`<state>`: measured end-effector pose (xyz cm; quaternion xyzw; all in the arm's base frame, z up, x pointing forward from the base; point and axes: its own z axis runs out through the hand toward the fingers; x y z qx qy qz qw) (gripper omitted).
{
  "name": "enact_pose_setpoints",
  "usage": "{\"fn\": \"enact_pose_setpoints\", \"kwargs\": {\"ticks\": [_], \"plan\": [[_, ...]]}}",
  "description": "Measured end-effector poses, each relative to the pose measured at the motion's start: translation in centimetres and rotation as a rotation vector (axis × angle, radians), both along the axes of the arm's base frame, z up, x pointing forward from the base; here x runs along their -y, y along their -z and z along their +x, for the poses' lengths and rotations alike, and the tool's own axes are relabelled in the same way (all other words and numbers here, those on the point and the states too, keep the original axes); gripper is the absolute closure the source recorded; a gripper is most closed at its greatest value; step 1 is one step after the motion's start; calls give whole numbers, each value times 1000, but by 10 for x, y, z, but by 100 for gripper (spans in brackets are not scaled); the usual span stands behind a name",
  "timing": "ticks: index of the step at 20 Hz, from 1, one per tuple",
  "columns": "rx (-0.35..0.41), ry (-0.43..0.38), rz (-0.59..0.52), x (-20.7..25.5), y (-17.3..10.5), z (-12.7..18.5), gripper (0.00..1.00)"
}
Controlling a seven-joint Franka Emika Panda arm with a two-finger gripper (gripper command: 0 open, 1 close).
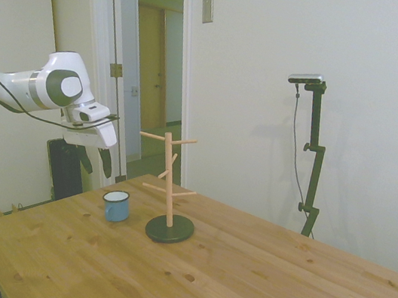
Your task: Hang the mug
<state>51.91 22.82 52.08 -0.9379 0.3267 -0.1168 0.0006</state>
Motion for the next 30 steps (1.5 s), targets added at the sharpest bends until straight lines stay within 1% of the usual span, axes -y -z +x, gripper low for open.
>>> {"fn": "enact_pose_setpoints", "kwargs": {"ticks": [6, 9, 15, 22, 26, 29, 30], "plan": [[-19, -14, -22, -20, 27, 31, 0], [-23, -14, -45, -29, 43, 43, 0], [-41, -34, -55, -53, 71, 65, 0], [-46, -57, -66, -87, 93, 72, 0], [-58, -66, -77, -100, 111, 76, 0], [-60, -72, -79, -108, 118, 79, 0], [-59, -73, -80, -111, 120, 80, 100]]}}
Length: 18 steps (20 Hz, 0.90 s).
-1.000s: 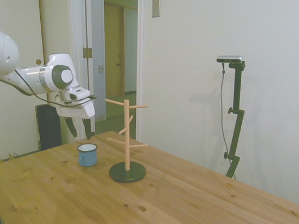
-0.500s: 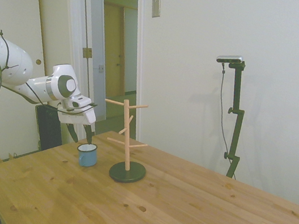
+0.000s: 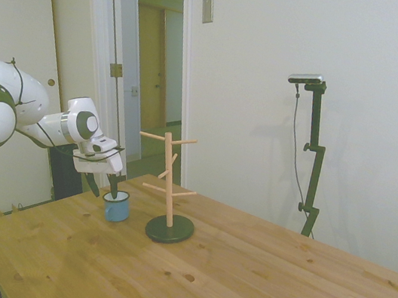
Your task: Hang the mug
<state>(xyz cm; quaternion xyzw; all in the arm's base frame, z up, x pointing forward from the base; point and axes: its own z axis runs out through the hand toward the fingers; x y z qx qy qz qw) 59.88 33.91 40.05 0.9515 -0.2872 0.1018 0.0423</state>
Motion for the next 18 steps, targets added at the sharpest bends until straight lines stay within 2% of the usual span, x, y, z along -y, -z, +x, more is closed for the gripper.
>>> {"fn": "enact_pose_setpoints", "kwargs": {"ticks": [7, 18], "plan": [[-9, 9, -16, -1, 16, 8, 100], [-15, 8, -22, 0, 22, 6, 100]]}}
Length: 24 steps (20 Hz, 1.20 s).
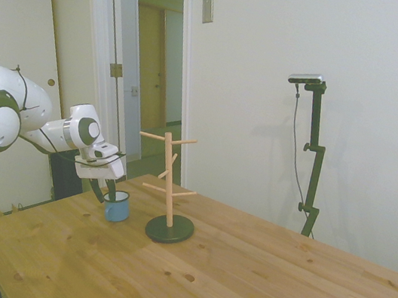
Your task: Hang the mug
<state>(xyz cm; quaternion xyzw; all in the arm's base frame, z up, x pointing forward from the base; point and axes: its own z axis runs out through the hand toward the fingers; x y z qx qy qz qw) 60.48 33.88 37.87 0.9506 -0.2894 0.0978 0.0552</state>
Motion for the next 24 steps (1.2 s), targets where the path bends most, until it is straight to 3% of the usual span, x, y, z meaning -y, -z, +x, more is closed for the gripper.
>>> {"fn": "enact_pose_setpoints", "kwargs": {"ticks": [18, 21, 24], "plan": [[21, 23, 6, 38, -9, -18, 100], [35, 33, 9, 50, -22, -25, 100], [71, 45, 22, 64, -53, -32, 100]]}}
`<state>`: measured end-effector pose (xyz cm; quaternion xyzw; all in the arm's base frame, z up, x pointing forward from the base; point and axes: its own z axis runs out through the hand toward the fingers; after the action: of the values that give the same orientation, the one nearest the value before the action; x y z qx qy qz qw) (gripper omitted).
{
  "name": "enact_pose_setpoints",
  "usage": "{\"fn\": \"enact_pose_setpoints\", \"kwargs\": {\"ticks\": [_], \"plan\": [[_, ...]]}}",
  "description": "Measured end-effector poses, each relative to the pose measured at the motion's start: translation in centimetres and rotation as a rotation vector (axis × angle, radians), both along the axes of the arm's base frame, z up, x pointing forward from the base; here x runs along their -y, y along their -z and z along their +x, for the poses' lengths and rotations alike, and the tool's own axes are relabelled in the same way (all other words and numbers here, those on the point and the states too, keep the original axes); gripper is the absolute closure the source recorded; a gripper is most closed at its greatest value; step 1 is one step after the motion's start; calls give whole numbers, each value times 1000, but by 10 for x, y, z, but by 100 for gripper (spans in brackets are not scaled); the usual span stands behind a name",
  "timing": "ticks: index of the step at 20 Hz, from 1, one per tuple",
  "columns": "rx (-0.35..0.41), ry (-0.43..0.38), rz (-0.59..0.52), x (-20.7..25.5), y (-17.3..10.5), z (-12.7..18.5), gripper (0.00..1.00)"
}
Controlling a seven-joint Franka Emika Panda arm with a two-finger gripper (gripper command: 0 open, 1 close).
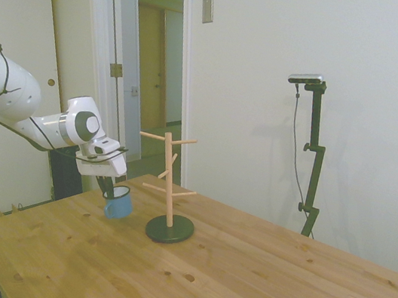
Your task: Hang the mug
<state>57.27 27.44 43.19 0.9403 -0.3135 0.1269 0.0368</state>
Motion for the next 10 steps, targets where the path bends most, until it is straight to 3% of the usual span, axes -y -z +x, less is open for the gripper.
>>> {"fn": "enact_pose_setpoints", "kwargs": {"ticks": [5, 10], "plan": [[56, 5, 10, 26, -65, -12, 100], [86, -13, 12, 31, -111, -14, 100]]}}
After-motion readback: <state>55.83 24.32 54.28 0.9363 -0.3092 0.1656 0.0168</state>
